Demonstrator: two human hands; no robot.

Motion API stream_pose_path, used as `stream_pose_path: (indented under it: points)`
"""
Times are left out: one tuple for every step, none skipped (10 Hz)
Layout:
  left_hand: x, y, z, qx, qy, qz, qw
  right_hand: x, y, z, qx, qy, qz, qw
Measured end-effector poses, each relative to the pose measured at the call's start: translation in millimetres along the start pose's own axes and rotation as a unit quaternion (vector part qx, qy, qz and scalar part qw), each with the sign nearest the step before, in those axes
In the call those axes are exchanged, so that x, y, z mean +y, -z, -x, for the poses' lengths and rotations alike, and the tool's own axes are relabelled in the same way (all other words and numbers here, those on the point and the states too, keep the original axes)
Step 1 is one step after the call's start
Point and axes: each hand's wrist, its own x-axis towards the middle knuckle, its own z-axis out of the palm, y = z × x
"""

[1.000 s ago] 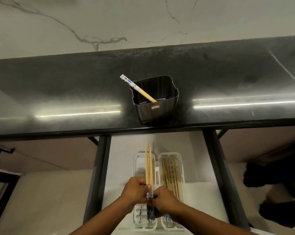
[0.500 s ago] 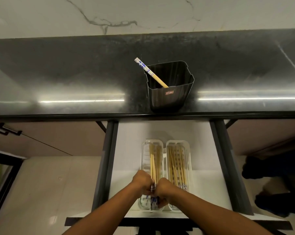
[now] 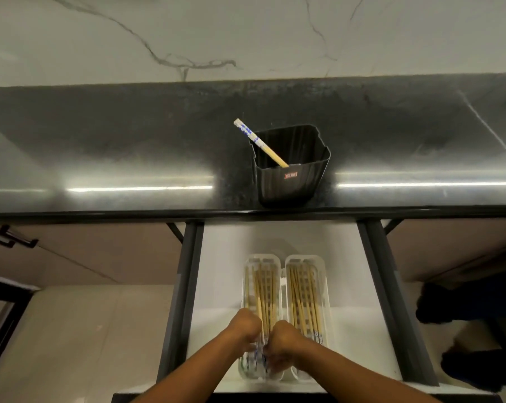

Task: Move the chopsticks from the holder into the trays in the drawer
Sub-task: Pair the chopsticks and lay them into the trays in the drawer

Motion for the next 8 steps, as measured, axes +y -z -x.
stream_pose_path:
  points:
    - [8,9,0,0.026,-0.043,0.022,0.998,-6,15,11,0.037,0.045,0.086,0.995]
    - [29,29,7,0.069,-0.127,-0.011,0.99,-21,44,30,0.069,0.093,0.049,0.992]
    - [59,55,15,0.091,-0.216,0.001,0.972,-53,84,63,0.134,0.219,0.026,0.966]
    - [96,79,23,0.113,-0.289,0.043,0.95,-102,129,92,0.266,0.357,0.054,0.894]
    - [130,97,34,0.156,-0.341,0.078,0.924,-153,172,106,0.408,0.415,0.038,0.812]
    - [155,105,44,0.16,-0.351,0.129,0.914,-195,203,105,0.458,0.39,0.075,0.795]
    - [168,108,49,0.161,-0.355,0.163,0.906,-220,220,88,0.456,0.342,0.165,0.805]
    - [172,109,53,0.163,-0.362,0.162,0.903,-231,226,68,0.412,0.286,0.221,0.836]
